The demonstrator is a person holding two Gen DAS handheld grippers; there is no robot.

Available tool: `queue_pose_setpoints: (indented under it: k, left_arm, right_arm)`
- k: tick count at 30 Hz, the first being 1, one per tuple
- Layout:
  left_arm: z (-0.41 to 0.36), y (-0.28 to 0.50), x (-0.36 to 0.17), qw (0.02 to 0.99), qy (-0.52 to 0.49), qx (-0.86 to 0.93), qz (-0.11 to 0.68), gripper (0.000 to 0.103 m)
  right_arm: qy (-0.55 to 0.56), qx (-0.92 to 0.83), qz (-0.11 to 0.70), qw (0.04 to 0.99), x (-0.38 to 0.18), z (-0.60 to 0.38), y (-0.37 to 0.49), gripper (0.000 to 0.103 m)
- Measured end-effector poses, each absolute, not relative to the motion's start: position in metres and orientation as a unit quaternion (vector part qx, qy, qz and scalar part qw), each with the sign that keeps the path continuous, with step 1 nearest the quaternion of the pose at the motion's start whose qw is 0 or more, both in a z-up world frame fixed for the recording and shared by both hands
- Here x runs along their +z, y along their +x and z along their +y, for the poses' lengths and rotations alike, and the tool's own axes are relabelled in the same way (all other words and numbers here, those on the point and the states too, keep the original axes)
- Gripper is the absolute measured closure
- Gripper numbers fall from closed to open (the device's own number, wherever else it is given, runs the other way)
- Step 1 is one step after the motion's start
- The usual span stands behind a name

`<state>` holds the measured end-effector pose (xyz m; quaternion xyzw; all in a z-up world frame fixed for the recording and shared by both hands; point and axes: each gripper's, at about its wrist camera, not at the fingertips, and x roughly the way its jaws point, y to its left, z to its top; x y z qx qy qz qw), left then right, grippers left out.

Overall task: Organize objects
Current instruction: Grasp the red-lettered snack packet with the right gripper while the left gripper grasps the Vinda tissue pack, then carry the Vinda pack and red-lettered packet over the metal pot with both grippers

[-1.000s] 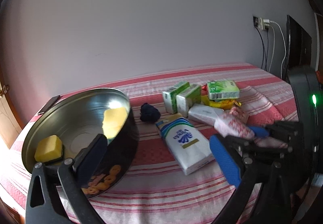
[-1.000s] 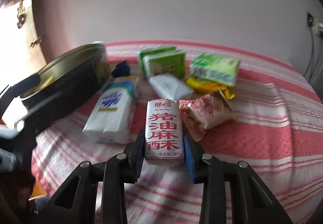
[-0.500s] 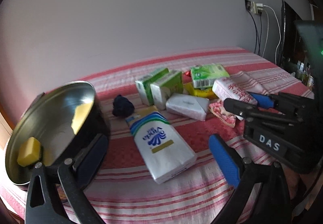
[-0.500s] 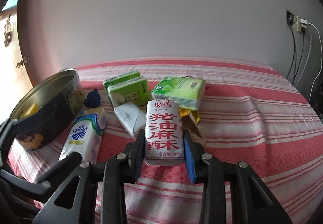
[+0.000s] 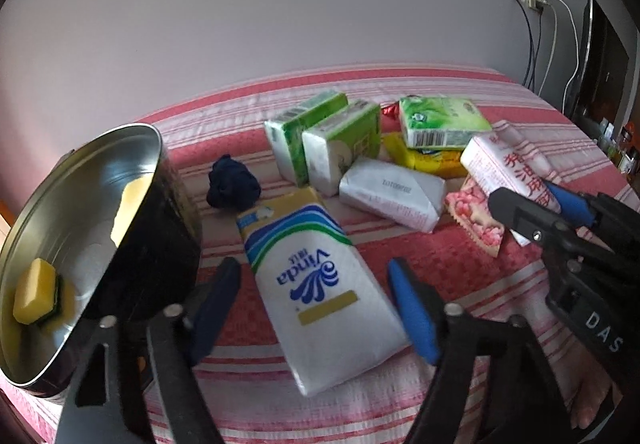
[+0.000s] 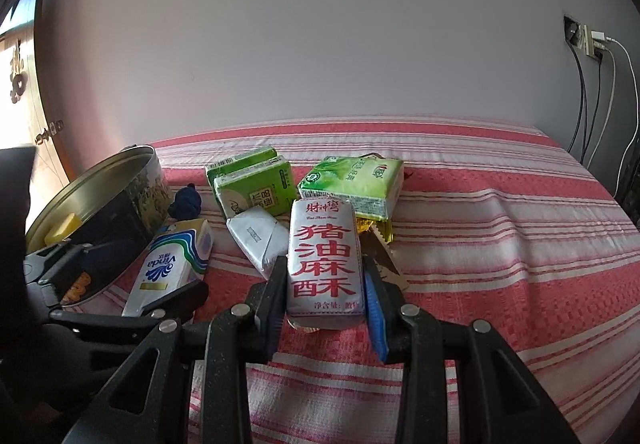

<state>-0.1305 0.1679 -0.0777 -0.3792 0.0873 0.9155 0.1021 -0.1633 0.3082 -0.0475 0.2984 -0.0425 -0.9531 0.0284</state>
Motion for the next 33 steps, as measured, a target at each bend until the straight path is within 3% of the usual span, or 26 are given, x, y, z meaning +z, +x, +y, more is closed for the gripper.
queue_pose_setpoints:
  k: [3,8,33]
  left_arm:
    - [0.167,-0.128,-0.078,0.104,-0.378,0.916,0.086,0.044]
    - [0.162,-0.125,-0.077,0.114,-0.373,0.918,0.076,0.05]
    - [0.156,-0.108,-0.064,0.094,-0.289,0.951,0.06,0.051]
  right_arm:
    - [0.301,-0.952,-0.044,0.029,-0.048,0.309,-0.164,0.066]
    - [0.296,-0.954,-0.043,0.028,-0.048,0.309,-0.163,0.066]
    - [0.261,-0.965,-0.033,0.026,-0.042,0.306,-0.151,0.066]
